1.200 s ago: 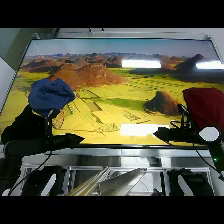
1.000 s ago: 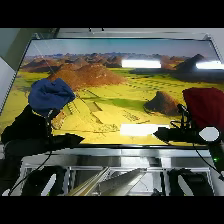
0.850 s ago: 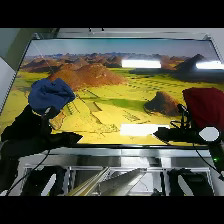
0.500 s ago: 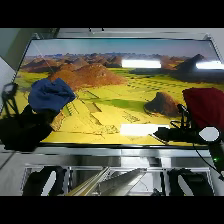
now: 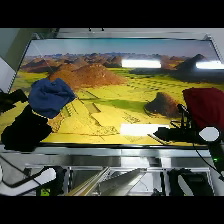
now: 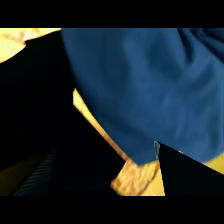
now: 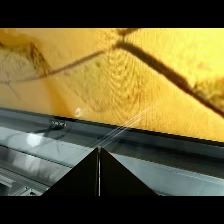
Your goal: Fold the shirts.
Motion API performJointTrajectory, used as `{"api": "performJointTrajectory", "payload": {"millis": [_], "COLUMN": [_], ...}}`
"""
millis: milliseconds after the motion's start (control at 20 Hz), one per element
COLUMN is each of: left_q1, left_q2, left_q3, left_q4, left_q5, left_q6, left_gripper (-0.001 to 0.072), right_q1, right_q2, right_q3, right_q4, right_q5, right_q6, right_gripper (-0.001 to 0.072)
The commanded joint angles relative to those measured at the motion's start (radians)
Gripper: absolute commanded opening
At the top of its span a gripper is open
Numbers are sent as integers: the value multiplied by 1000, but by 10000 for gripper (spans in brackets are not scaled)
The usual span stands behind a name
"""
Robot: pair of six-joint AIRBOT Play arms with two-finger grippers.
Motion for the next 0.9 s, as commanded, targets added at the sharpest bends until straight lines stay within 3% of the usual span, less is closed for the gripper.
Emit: {"api": "performJointTrajectory", "payload": {"millis": [0, 250, 300, 350, 400, 450, 650, 850], "left_q1": [-45, -101, -106, -110, -113, -118, -159, -340], "left_q2": [-263, -484, -505, -514, -513, -503, -415, -251], "left_q3": [113, 207, 226, 246, 270, 303, 451, 589], "left_q4": [-64, -47, -47, -47, -52, -71, -323, -504], "left_q5": [-85, -49, -26, 0, 26, 56, 166, 226], "left_q6": [77, 88, 87, 88, 87, 87, 98, 111], "left_gripper": [702, 700, 651, 383, 70, 17, 16, 16], "right_q1": [0, 1, 1, 1, 1, 1, 1, 1], "right_q2": [-2, -2, -2, -2, -2, -2, -2, -3], "right_q3": [0, 0, 0, 0, 0, 0, 0, 0], "right_q4": [0, 0, 0, 0, 0, 0, 0, 1], "right_q5": [-5, -32, -32, -32, -31, -32, -32, -32], "right_q6": [0, 0, 0, 0, 0, 0, 0, 0], "right_gripper": [19, 19, 19, 19, 19, 19, 19, 19]}}
